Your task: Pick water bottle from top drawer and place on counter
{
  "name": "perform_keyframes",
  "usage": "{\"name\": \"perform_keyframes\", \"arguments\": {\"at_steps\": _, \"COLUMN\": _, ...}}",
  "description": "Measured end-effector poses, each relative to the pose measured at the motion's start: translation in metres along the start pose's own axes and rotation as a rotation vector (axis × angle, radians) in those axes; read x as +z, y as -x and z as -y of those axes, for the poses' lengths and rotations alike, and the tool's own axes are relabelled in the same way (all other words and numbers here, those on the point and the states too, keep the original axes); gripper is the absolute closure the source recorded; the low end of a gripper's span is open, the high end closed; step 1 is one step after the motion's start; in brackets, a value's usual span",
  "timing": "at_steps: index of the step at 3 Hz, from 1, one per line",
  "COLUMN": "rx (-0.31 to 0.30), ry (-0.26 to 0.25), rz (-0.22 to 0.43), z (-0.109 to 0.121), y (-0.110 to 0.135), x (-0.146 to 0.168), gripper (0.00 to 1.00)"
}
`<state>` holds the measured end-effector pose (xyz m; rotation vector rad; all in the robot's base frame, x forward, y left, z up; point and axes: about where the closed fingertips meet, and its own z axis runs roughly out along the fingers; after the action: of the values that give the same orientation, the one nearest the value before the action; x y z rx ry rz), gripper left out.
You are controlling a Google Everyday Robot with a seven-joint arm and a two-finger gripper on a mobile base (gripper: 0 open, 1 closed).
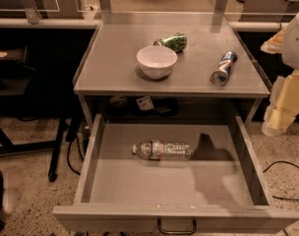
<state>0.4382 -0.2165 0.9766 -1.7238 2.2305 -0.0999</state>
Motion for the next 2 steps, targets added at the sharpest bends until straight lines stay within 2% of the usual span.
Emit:
{"name": "perform_keyframes", "arguments": {"at_steps": 1, "rx": -0.001, "ry": -0.003, "rz": 0.002, "z": 0.0, "y": 0.001, "x": 0.0, "gripper": 0.0}}
{"name": "perform_keyframes", "arguments": {"at_steps": 2, "rx": -0.023, "ry": 0.019, "rz": 0.015, "z": -0.013, "y": 0.023, "x": 0.024, "gripper": 0.0}}
